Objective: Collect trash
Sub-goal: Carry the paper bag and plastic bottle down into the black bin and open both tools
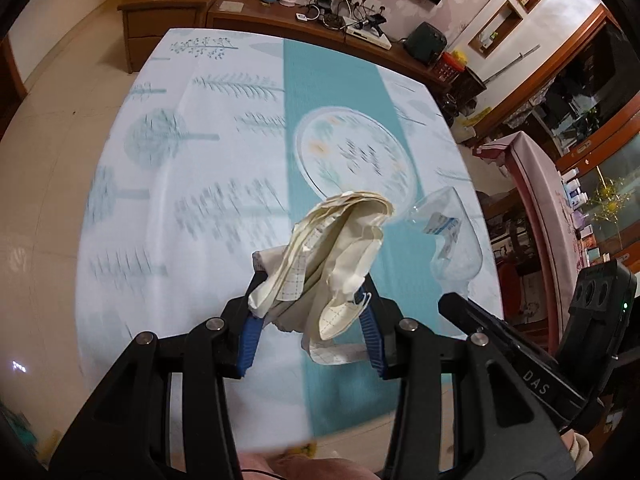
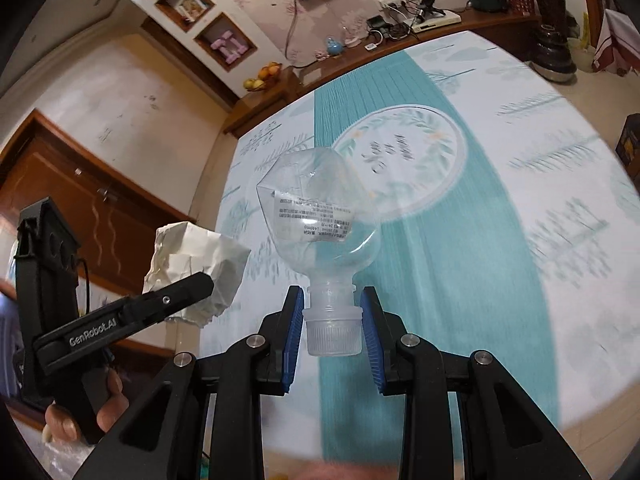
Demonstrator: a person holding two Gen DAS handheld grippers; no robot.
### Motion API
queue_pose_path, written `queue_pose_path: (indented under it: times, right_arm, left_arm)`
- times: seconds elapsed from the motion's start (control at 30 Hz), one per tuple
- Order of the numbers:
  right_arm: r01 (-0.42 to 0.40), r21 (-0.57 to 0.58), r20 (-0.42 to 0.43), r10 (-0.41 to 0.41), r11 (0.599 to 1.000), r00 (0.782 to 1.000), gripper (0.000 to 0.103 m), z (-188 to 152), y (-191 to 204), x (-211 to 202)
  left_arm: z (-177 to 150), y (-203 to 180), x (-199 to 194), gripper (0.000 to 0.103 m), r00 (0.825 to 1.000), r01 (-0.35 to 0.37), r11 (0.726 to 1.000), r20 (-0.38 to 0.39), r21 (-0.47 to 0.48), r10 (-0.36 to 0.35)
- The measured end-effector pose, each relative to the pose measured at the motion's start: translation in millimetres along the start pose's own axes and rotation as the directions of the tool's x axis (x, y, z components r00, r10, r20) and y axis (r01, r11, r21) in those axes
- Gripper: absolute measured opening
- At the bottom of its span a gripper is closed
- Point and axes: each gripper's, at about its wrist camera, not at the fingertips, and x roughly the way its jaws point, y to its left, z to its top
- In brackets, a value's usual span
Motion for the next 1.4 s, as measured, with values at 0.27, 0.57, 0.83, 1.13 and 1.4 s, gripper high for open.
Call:
queue_pose_path:
  times: [0.27,0.57,0.83,1.13,1.4]
  right_arm:
    - [-0.047,-0.074,-0.02,0.046,0.996,0.999,0.028,-87.6,-45.2,-108.4]
    - [-0.078,-0.063,-0.066,0.074,0.995,0.995,0.028,-155.8,-87.3,-172.5]
    - [-0.073,0.013,-0.113,0.074,0.997,0.991,0.028,-197.9,-103.8,-174.4]
    - [-0.008,0.107,-0.227,0.033,0.994,0.973,0.028,-256.9,-138.2,-132.6]
    - [0.083,0.162,-0.332,-0.025,0.983,0.943,0.028,-307.7,-171.0,-75.4]
  left_arm:
    - [-112.4,-70.4,-39.5,0.04,1.0,0.003,0.999,0.026,-0.035,-0.002]
    - [-200.8,-119.3,-59.8,0.04,1.0,-0.022,1.0,-0.01,-0.015,0.022]
    - [-242.5,-124.1,-54.3,0.04,0.996,-0.048,0.999,-0.078,0.024,0.05]
    - [-285.6,-98.4,-4.5,0.04,0.98,-0.06,0.998,-0.189,0.036,0.066]
    - [-329.5,-68.9,66.2,0.04,0.96,-0.068,0.996,-0.268,0.063,0.083]
